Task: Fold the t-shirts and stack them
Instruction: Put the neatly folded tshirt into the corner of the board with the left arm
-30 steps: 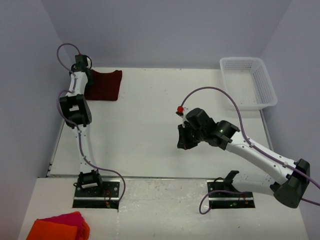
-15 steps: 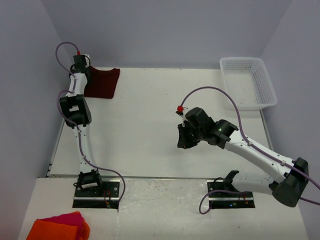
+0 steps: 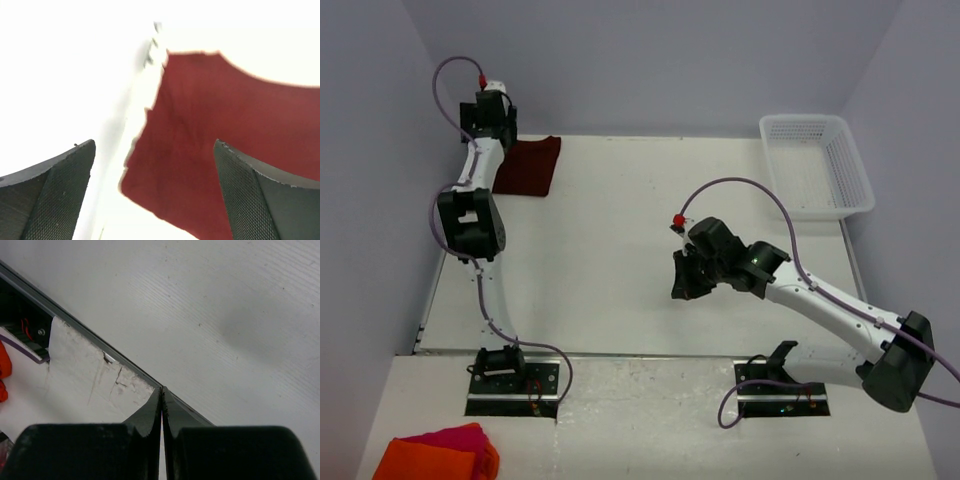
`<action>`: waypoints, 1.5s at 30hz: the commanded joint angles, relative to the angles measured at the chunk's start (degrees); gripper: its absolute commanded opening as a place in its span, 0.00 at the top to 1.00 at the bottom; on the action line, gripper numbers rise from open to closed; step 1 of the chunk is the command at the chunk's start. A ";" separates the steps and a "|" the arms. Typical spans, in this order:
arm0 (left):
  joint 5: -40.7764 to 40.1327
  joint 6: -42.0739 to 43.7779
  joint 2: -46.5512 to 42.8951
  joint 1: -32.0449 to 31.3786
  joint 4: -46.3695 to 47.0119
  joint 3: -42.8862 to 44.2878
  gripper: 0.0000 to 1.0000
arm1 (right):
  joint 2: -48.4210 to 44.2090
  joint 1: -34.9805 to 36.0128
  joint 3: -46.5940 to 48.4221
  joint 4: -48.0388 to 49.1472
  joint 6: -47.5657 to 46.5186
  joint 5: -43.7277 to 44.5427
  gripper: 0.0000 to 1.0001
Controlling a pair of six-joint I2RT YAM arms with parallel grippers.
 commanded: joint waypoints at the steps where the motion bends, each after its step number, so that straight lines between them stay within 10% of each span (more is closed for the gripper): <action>1: -14.19 3.49 -12.10 -6.37 7.86 0.25 0.00 | -2.33 0.02 -1.18 3.22 2.16 -1.86 1.00; 9: -12.16 5.97 -16.69 -10.08 7.98 -3.29 0.08 | -8.13 0.02 -5.22 4.19 5.41 -1.17 1.00; 13: -1.97 -1.22 -12.48 -10.34 -3.87 2.86 1.00 | -6.65 0.02 -5.76 5.07 3.93 0.15 1.00; 26: -14.52 -18.56 -5.35 -15.89 -12.44 1.04 1.00 | -1.54 0.02 2.42 -1.78 2.16 -3.01 1.00; 45: 16.59 -18.89 -7.97 -4.36 -4.97 -7.13 1.00 | 0.73 0.02 -0.92 2.43 2.96 4.01 1.00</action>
